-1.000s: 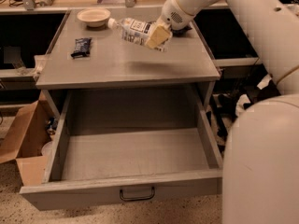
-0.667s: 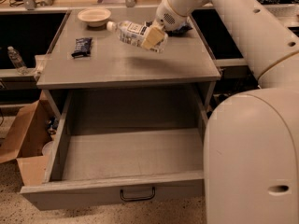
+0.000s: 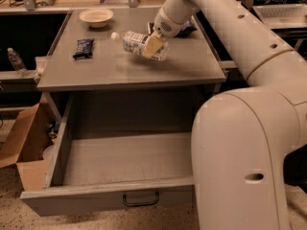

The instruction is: Pick blue plastic bottle from top drawer and place on counter

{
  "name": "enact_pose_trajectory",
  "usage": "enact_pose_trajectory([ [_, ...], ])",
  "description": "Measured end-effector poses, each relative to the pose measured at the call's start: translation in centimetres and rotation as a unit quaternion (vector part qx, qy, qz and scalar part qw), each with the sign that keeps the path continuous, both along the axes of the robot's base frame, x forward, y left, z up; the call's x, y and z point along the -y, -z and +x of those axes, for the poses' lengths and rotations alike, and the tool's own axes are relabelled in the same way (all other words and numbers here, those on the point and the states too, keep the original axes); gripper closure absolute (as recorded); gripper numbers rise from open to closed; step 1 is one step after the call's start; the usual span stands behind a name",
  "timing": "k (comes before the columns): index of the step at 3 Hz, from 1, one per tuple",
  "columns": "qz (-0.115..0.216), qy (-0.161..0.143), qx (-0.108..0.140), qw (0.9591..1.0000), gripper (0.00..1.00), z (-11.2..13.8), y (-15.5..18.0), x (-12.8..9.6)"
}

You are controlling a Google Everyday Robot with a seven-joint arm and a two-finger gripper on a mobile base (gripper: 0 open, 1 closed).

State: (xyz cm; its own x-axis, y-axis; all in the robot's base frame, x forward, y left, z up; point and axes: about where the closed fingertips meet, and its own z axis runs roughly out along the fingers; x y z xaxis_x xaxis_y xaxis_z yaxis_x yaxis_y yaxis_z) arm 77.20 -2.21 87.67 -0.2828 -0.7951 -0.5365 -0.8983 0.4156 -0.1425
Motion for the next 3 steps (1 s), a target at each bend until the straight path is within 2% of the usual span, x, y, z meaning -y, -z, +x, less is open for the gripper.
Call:
enact_pose_trajectory([
  [1,-0.001,0.001,-0.001,1.0000,0.82,0.04,0.11,-0.03],
  [2,-0.001,0.001,-0.001,1.0000,0.60,0.04,0.11,-0.03],
  [3,0.001,-0.009,0.010,0.9999,0.36,0.18,1.01,-1.00],
])
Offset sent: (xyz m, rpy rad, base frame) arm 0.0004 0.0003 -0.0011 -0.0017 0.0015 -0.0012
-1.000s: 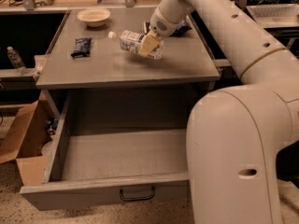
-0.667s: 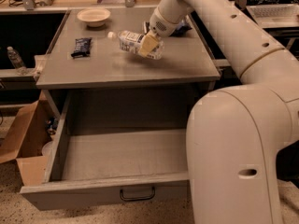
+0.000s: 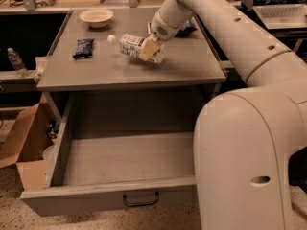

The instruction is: Pick blue plastic bottle from top drawer and place on counter

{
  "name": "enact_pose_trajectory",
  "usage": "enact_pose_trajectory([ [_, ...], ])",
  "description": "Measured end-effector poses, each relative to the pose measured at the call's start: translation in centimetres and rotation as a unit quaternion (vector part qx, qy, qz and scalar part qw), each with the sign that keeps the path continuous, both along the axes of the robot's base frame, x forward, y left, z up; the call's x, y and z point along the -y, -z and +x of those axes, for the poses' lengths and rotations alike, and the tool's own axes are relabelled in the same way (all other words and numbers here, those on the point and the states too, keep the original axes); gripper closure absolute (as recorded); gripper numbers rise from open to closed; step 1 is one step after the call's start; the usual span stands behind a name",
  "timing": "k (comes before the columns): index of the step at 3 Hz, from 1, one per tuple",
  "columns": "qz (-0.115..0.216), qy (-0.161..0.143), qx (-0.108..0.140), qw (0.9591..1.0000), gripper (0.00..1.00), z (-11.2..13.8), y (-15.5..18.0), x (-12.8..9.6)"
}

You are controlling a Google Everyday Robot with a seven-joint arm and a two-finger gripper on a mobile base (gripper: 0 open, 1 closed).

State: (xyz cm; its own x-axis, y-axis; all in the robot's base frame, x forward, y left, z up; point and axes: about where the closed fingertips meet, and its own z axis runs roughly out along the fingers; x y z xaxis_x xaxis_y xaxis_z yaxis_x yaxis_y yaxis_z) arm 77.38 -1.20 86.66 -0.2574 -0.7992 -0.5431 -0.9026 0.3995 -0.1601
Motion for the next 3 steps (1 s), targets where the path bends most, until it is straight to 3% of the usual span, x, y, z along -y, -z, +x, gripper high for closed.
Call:
enact_pose_trajectory([
  [1,-0.003,-0.006,0.009,0.9999,0.14,0.17,1.04,-0.94],
  [2,-0.003,-0.007,0.010,0.9999,0.00,0.18,1.25,-1.14],
  [3,-0.003,-0.007,0.010,0.9999,0.00,0.18,1.26,-1.14],
])
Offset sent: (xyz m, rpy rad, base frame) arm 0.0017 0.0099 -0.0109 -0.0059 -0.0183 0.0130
